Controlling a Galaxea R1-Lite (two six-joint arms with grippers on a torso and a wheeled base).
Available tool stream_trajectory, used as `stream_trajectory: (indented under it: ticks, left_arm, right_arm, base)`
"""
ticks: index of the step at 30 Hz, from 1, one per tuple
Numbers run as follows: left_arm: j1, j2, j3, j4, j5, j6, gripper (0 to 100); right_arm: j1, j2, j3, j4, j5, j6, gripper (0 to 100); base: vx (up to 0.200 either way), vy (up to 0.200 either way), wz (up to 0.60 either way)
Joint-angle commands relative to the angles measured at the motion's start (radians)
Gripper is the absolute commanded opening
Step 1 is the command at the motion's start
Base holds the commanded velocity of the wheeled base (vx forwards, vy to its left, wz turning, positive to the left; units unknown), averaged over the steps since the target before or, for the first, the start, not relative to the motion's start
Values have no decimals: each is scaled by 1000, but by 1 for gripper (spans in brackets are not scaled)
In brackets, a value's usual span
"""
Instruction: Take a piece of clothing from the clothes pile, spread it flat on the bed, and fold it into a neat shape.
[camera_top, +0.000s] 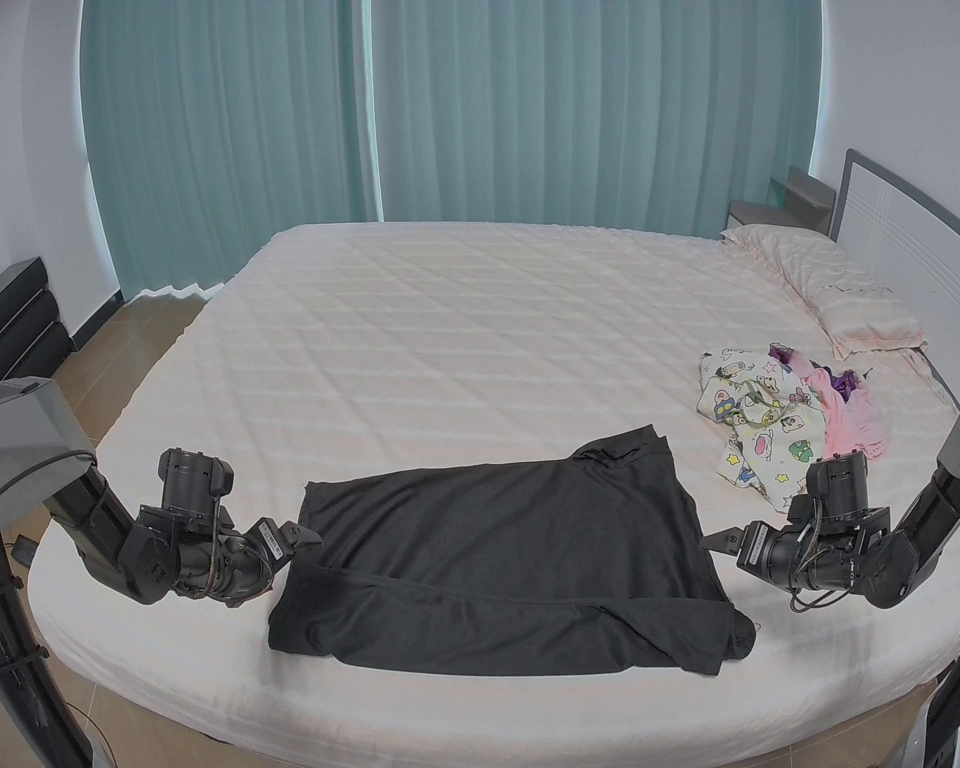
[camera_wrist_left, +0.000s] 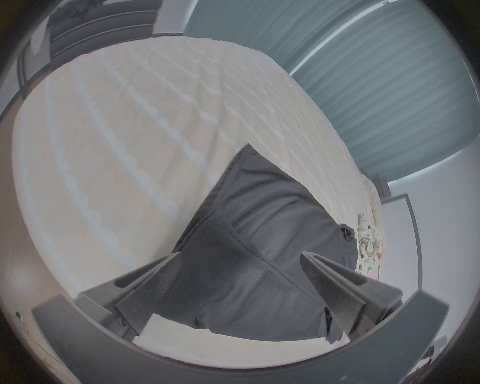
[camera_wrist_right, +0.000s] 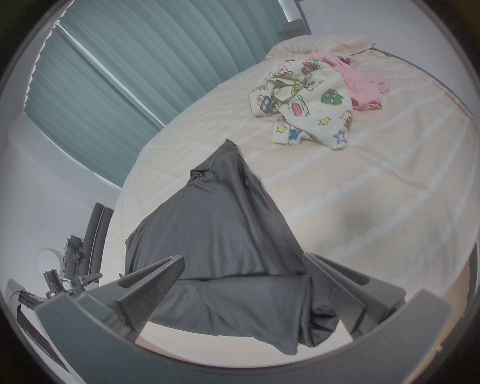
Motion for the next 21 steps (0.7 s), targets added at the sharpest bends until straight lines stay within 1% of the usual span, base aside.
stream_trajectory:
  ticks: [1, 3, 4, 5, 6, 14, 19, 20, 21]
  left_arm:
    - [21, 8, 43, -24, -25, 27, 100]
    - [33, 36, 83, -37, -26, 132, 100]
    - [33, 47, 86, -37, -25, 155, 100]
    - [33, 47, 86, -37, -25, 155, 100]
    - [33, 70, 91, -37, -18, 184, 100]
    - [35, 87, 108, -49, -48, 196, 100]
    - [35, 97, 134, -83, -48, 198, 100]
    - [33, 100, 144, -86, -48, 199, 0]
    - [33, 100, 154, -86, -46, 204, 0]
  right_arm:
    - [6, 7, 30, -28, 0, -4, 100]
    - [9, 11, 41, -53, 0, -4, 100]
    - [9, 11, 41, -53, 0, -4, 100]
    - [9, 11, 41, -53, 0, -4, 100]
    - [11, 11, 44, -53, 0, -4, 100]
    - [12, 7, 44, -53, 2, -4, 100]
    - [23, 4, 49, -53, 2, -4, 100]
    - [23, 4, 50, -54, 2, -4, 100]
    - [23, 4, 50, -53, 2, -4, 100]
  base:
    - [0, 0, 0]
    - [0, 0, 0]
    - [0, 0, 0]
    - [0, 0, 0]
    - [0, 0, 0]
    - [0, 0, 0]
    - [0, 0, 0]
    - [0, 0, 0]
    - [0, 0, 0]
